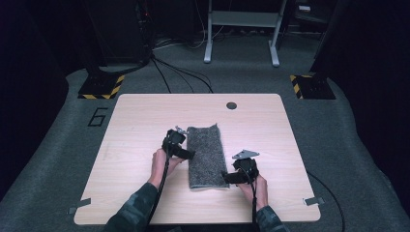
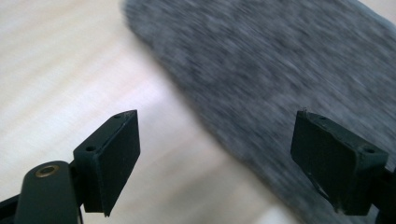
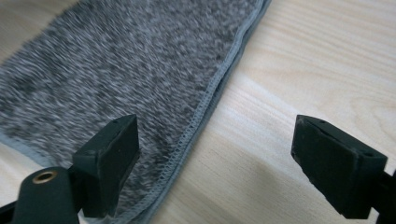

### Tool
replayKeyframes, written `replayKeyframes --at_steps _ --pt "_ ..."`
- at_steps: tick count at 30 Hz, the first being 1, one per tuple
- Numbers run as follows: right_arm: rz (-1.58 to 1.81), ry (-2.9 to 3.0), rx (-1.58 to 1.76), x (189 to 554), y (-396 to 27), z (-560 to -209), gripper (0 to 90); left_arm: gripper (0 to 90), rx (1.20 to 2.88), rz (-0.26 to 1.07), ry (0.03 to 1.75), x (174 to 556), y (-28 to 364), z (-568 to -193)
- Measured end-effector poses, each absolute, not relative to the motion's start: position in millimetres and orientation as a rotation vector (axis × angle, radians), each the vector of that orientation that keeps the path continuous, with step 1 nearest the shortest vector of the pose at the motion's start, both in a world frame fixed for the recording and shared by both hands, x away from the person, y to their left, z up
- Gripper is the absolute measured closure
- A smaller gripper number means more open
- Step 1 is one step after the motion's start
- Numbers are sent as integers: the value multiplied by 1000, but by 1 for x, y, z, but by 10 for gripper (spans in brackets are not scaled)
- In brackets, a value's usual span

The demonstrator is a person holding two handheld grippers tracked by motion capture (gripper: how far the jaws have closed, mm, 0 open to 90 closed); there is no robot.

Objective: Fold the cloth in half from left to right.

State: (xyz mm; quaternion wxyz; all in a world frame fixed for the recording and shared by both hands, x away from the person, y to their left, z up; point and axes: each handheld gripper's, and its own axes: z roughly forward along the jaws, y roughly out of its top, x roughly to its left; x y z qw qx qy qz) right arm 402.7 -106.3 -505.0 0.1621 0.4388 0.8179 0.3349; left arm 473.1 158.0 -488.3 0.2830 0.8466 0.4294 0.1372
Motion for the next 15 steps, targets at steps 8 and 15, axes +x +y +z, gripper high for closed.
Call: replayKeyframes --at_steps 8,15 --pt "906 2355 1245 396 -107 -517 148 152 2320 369 1152 462 158 -508" --pt "918 2352 1251 385 -106 -520 147 149 2293 375 1150 451 161 -503"
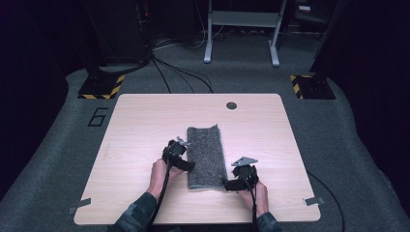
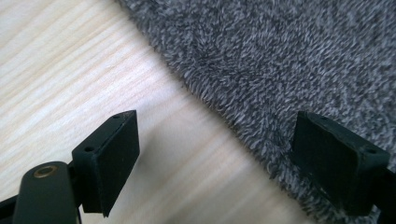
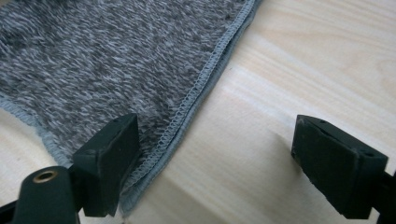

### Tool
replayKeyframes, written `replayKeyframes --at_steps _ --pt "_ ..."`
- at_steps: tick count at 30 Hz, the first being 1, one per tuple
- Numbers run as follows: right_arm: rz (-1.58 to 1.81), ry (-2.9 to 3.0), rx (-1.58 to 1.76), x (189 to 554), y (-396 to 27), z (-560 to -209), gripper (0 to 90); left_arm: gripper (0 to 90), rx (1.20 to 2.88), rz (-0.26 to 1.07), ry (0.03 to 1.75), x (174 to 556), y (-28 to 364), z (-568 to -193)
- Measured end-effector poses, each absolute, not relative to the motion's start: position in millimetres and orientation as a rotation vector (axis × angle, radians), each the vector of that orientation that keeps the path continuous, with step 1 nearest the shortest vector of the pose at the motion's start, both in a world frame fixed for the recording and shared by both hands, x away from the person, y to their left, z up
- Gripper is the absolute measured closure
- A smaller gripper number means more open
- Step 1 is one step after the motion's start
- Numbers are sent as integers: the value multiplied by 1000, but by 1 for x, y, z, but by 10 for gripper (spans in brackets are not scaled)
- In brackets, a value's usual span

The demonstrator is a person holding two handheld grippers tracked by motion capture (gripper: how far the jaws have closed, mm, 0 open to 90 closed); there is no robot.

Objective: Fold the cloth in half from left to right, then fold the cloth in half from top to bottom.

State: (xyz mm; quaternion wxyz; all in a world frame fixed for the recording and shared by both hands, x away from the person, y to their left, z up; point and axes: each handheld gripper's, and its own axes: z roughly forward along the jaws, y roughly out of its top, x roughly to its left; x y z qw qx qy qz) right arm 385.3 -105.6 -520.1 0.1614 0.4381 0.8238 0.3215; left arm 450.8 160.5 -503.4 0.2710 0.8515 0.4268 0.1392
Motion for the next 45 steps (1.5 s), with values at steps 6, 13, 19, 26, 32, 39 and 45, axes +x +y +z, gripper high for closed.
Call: replayKeyframes --at_steps 6,13,19,26,32,39,45 --pt "924 2348 1244 376 -103 -521 146 150 2283 353 1103 419 163 -499" --pt "936 2364 1237 367 -101 -521 142 153 2314 360 1101 400 168 -511" --pt "1001 2384 1251 367 -108 -515 143 149 2267 323 1122 402 180 -503" --pt "1015 2351 1259 403 -117 -500 145 125 2213 367 1173 428 191 -493" --pt "1039 2358 1295 435 -116 -487 148 86 2184 344 1195 449 191 -491" --pt "1027 2402 1307 462 -111 -484 143 72 2173 374 1222 472 190 -489" --pt "1024 2412 1303 479 -105 -479 143 82 2159 361 1236 490 189 -486"
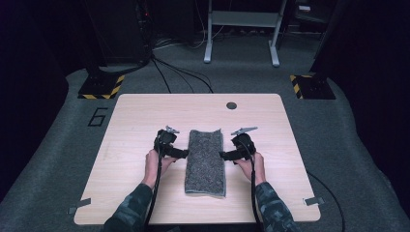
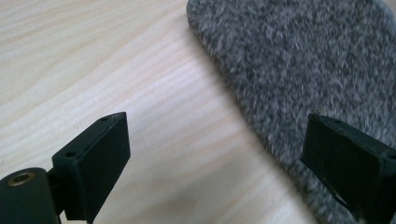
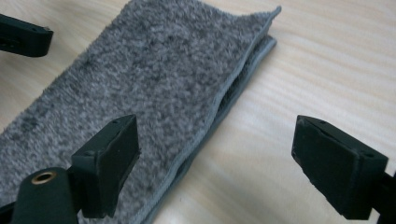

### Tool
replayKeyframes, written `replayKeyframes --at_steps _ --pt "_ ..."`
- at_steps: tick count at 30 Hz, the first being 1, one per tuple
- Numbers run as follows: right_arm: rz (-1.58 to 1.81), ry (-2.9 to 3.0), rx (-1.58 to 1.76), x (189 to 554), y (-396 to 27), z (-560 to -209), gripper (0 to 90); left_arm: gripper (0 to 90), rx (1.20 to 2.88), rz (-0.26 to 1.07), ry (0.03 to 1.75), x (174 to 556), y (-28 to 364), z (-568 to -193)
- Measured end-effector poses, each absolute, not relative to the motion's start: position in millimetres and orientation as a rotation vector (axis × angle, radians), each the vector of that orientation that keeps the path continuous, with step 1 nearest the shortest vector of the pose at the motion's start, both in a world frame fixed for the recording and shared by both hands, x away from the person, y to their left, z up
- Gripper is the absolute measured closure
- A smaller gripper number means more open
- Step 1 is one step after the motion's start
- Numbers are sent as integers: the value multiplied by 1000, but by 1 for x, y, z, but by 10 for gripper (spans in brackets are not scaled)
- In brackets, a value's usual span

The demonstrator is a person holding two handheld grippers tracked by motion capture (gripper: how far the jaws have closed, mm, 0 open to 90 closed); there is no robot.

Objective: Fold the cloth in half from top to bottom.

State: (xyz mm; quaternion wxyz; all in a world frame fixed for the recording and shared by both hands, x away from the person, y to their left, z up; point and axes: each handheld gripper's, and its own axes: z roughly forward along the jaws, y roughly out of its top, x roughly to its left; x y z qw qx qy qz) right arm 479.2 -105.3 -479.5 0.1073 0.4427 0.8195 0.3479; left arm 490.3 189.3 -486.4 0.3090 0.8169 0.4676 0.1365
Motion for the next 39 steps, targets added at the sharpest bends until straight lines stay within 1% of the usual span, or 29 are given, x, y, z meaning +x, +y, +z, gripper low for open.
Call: replayKeyframes --at_steps 2,6,10,14,16,19,26,32,35,39 --pt "1040 2413 1309 485 -103 -477 143 115 2155 354 1239 496 188 -485" --pt "1046 2419 1308 496 -100 -475 151 116 2149 347 1247 507 184 -485" --pt "1026 2418 1330 513 -93 -473 162 146 2127 308 1265 523 177 -486" --pt "1018 2424 1354 527 -90 -475 177 150 2120 283 1291 539 174 -486" --pt "1017 2429 1374 533 -88 -476 193 153 2123 297 1293 545 173 -486" --pt "984 2417 1386 543 -86 -479 235 161 2106 275 1327 554 172 -487" --pt "986 2379 1462 559 -84 -486 371 228 2108 275 1349 569 167 -491" --pt "960 2358 1494 569 -82 -491 464 308 2126 281 1357 574 161 -493" --pt "934 2347 1502 572 -80 -492 517 368 2149 270 1364 576 159 -495" --pt "905 2361 1497 575 -76 -496 536 431 2179 272 1351 576 154 -499"
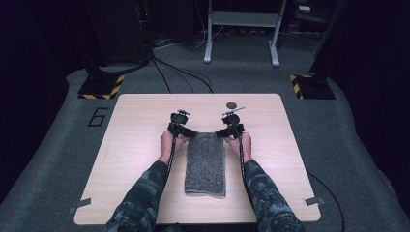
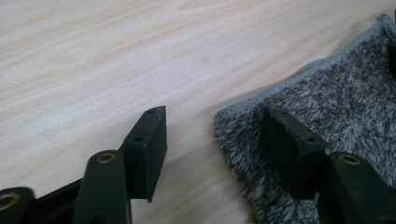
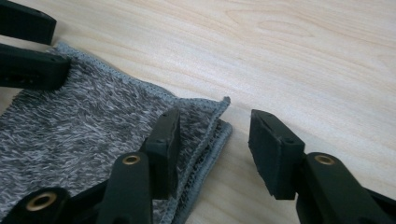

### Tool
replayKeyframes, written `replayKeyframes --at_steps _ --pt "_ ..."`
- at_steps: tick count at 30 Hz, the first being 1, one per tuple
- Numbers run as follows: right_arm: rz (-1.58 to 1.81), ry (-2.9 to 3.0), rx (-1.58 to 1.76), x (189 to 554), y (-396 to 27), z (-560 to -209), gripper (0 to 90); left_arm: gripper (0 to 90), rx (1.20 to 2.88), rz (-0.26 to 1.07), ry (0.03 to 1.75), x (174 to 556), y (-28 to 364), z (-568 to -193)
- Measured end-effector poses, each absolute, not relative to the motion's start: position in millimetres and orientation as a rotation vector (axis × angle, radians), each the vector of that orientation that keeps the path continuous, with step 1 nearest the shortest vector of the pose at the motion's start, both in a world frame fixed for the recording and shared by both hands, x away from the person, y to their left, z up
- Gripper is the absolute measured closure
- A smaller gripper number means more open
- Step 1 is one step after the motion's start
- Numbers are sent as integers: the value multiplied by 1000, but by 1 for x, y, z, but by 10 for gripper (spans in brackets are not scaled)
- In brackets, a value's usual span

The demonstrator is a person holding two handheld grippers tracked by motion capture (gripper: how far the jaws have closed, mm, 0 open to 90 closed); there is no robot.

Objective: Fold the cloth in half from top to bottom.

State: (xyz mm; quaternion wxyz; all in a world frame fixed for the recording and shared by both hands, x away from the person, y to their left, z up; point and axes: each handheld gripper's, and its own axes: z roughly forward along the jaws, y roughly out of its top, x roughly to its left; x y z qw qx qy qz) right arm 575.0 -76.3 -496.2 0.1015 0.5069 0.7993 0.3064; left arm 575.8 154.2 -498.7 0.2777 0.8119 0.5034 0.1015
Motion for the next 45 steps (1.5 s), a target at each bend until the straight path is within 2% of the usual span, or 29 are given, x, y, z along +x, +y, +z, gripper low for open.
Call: replayKeyframes --at_steps 5,9,14,20,28,45 --pt "847 2377 1492 577 -72 -500 582 499 2195 318 1330 574 150 -500" --pt "857 2368 1485 577 -72 -502 699 591 2227 365 1291 570 146 -500" --pt "890 2375 1472 574 -70 -503 826 759 2235 371 1276 569 142 -500" --pt "966 2343 1485 571 -75 -507 873 834 2219 341 1282 568 143 -500" --pt "1007 2323 1448 565 -76 -498 880 855 2160 338 1263 563 150 -495" --pt "1089 2262 1320 557 -76 -457 885 863 2081 424 1186 555 157 -453"
